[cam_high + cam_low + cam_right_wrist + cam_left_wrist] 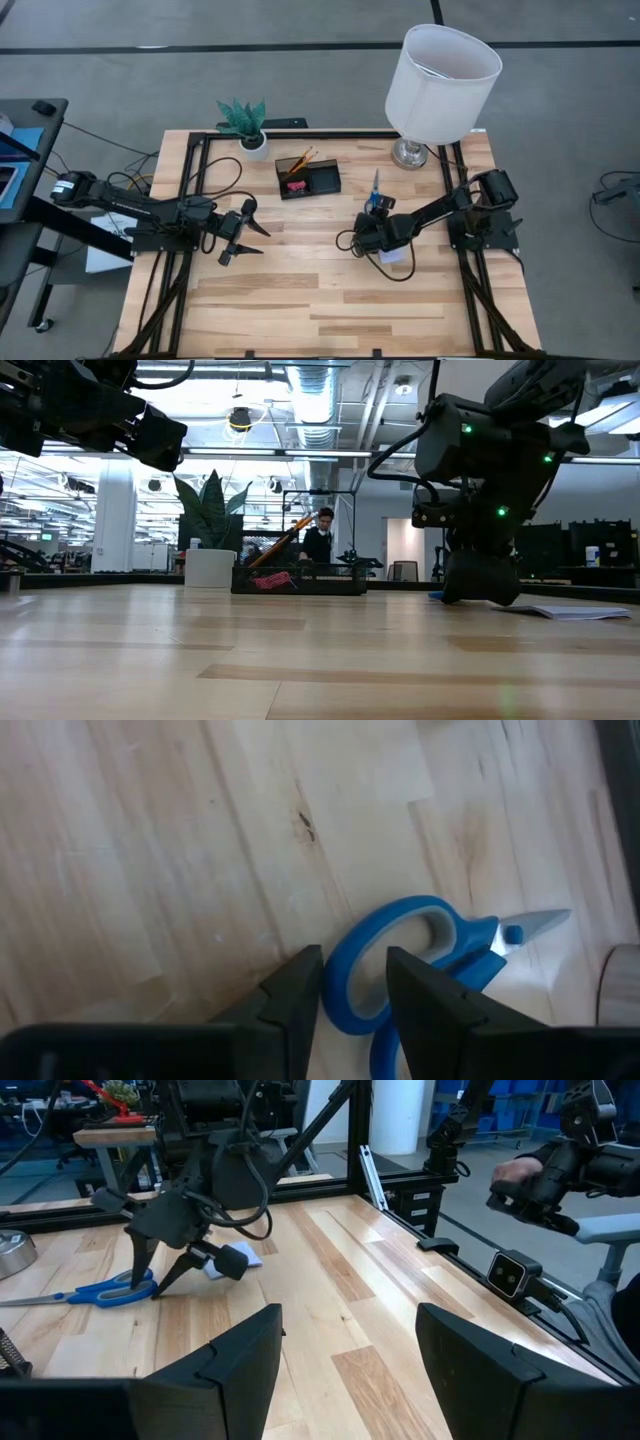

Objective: Pick and place office supplies into organizer
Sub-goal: Put the blue scissors into the black desk organizer

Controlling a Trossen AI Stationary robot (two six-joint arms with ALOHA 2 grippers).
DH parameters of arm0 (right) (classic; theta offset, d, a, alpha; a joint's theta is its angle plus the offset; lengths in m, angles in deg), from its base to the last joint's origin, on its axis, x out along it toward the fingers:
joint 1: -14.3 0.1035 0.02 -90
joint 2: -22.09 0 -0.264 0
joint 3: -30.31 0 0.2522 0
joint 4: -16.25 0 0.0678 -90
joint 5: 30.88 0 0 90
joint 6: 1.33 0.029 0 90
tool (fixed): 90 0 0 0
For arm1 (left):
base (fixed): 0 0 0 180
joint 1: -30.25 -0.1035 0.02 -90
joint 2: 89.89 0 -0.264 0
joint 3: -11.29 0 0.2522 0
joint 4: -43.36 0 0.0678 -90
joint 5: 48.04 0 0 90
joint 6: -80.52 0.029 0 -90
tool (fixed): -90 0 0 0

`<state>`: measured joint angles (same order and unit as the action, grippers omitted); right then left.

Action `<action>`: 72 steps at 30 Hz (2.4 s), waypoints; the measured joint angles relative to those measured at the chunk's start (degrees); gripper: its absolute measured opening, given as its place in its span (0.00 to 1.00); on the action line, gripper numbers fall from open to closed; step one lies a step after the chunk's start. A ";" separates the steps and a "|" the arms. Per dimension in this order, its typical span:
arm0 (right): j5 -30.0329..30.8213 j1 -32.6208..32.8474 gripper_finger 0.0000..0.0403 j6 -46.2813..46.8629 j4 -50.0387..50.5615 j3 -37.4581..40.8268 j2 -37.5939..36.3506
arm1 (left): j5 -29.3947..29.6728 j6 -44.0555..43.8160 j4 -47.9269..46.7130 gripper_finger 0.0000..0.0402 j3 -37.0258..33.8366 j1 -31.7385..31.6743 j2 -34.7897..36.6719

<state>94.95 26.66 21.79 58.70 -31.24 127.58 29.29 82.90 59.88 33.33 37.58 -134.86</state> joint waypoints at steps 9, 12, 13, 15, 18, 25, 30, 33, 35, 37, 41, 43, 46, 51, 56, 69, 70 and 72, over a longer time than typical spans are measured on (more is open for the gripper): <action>-2.25 -0.24 0.14 4.24 0.11 -0.11 -0.02 | 0.00 -0.01 0.02 0.56 0.00 -0.02 0.00; -2.34 -0.24 0.05 5.77 0.33 -0.20 -0.04 | 0.00 -0.01 0.01 0.56 0.00 0.00 0.00; -2.33 -0.24 0.05 6.12 0.38 -0.20 -0.04 | 0.00 -0.01 0.01 0.56 0.00 -0.01 0.00; -2.15 -0.24 0.05 7.39 0.44 -0.20 -0.04 | 0.00 -0.01 0.01 0.56 0.00 -0.01 0.00; -1.18 -0.04 0.05 9.72 0.52 -0.20 -0.02 | 0.00 -0.28 0.00 0.56 0.00 0.00 0.00; -0.78 0.13 0.04 11.43 2.36 -1.87 0.12 | -0.01 -0.36 0.02 0.56 0.00 -0.01 0.00; -0.55 0.55 0.00 11.67 5.58 -4.93 0.43 | -0.02 -0.36 0.02 0.56 0.00 -0.02 0.00; -1.32 0.95 0.01 11.93 7.67 -7.08 0.51 | -0.02 -0.36 0.02 0.56 0.00 0.00 0.01; -1.85 1.47 0.01 11.55 8.58 -8.57 0.57 | -0.02 -0.36 0.02 0.56 0.00 0.00 0.01; -1.44 1.99 0.01 11.18 8.87 -10.13 0.46 | -0.02 -0.36 0.02 0.56 0.00 -0.01 0.01; -0.59 2.88 0.01 11.06 10.54 -11.81 0.46 | -0.02 -0.39 0.02 0.56 0.00 -0.02 0.02; -0.23 3.32 0.01 11.18 11.23 -12.31 0.39 | -0.02 -0.41 0.02 0.56 0.00 0.00 0.02; 0.34 3.97 0.01 11.54 11.89 -12.74 0.39 | -0.02 -0.46 0.02 0.56 0.00 -0.02 0.02; 1.69 4.30 0.00 16.10 11.76 -14.25 0.35 | -0.02 -0.56 0.02 0.56 0.00 -0.01 0.02; 0.92 2.92 0.00 24.19 10.91 -17.19 0.32 | -0.04 -0.58 0.02 0.56 0.00 -0.02 0.02; -17.17 -4.91 0.31 23.49 9.93 -20.15 0.22 | -2.00 -2.15 0.01 0.56 0.00 -0.02 0.02; -17.65 -5.27 0.34 22.92 10.33 -20.15 0.22 | -2.01 -2.17 0.01 0.56 0.00 -0.01 0.02; -19.13 -5.90 0.39 21.60 10.32 -20.15 0.22 | -2.01 -2.18 0.02 0.56 0.00 -0.01 0.02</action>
<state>75.82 20.76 43.39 69.02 -51.40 127.80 27.28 80.73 59.90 33.33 37.57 -134.84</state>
